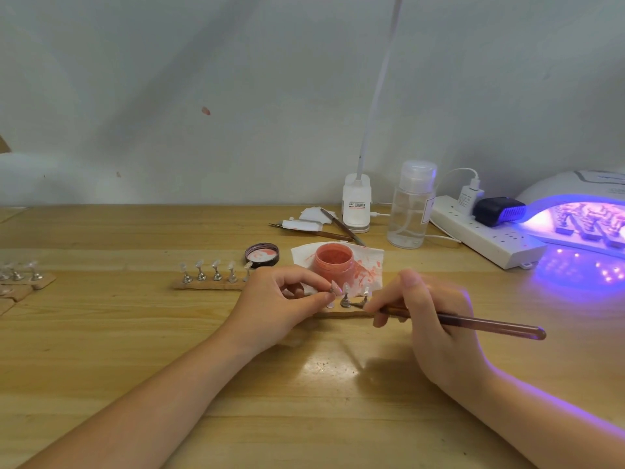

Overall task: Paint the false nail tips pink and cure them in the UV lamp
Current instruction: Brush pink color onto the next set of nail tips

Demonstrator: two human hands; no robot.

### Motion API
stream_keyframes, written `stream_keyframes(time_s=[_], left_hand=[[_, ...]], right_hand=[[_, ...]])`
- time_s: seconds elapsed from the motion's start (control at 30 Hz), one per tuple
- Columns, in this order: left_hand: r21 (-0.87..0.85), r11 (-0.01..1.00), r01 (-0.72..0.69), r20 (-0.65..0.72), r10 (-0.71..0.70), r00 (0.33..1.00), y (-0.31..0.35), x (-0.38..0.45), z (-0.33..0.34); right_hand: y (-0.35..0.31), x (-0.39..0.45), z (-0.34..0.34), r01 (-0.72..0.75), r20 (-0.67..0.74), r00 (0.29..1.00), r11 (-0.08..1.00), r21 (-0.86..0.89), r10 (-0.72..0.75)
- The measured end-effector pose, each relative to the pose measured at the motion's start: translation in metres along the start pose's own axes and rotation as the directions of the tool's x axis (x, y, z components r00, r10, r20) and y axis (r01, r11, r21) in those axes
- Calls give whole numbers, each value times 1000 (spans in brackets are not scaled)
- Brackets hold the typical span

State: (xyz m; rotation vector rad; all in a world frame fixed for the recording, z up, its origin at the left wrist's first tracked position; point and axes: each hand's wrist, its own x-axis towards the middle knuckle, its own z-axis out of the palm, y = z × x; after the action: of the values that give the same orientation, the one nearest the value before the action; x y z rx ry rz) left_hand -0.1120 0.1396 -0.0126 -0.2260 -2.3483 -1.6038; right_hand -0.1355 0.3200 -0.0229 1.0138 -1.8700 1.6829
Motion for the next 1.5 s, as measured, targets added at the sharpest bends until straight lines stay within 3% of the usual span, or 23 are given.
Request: stream_keyframes(time_s=[0.23, 0.4, 0.6, 0.77, 0.97, 1.1, 1.3, 1.43, 1.5], left_hand=[[22, 1000, 20, -31, -19, 999, 2, 0, 1], [45, 999, 26, -37, -25, 999, 3, -1, 0], [29, 999, 30, -40, -28, 999, 4, 0, 1], [42, 999, 33, -49, -31, 998, 3, 0, 2], [37, 999, 37, -50, -35, 998, 3, 0, 1], [44, 998, 47, -59, -44, 997, 4, 0, 2], [42, 999, 35, -52, -32, 998, 4, 0, 1], [55, 998, 42, -53, -39, 998, 3, 0, 2], [52, 998, 42, -51, -39, 998, 2, 0, 1]], right_hand=[[-1, 3, 1, -51, -22, 999, 997, -64, 50], [-1, 4, 1, 0, 31, 1000, 993, -120, 4], [-3, 1, 0, 13, 40, 999, 999, -31, -12], [-1, 5, 3, 9, 46, 999, 986, -168, -2], [-2, 1, 0, -6, 19, 1000, 1000, -30, 7], [-1, 5, 3, 4, 49, 999, 982, -187, 5], [-1, 1, -1, 16, 38, 999, 996, -91, -12], [0, 5, 2, 33, 66, 998, 970, -240, -17], [0, 4, 2, 8, 90, 996, 975, -223, 12]])
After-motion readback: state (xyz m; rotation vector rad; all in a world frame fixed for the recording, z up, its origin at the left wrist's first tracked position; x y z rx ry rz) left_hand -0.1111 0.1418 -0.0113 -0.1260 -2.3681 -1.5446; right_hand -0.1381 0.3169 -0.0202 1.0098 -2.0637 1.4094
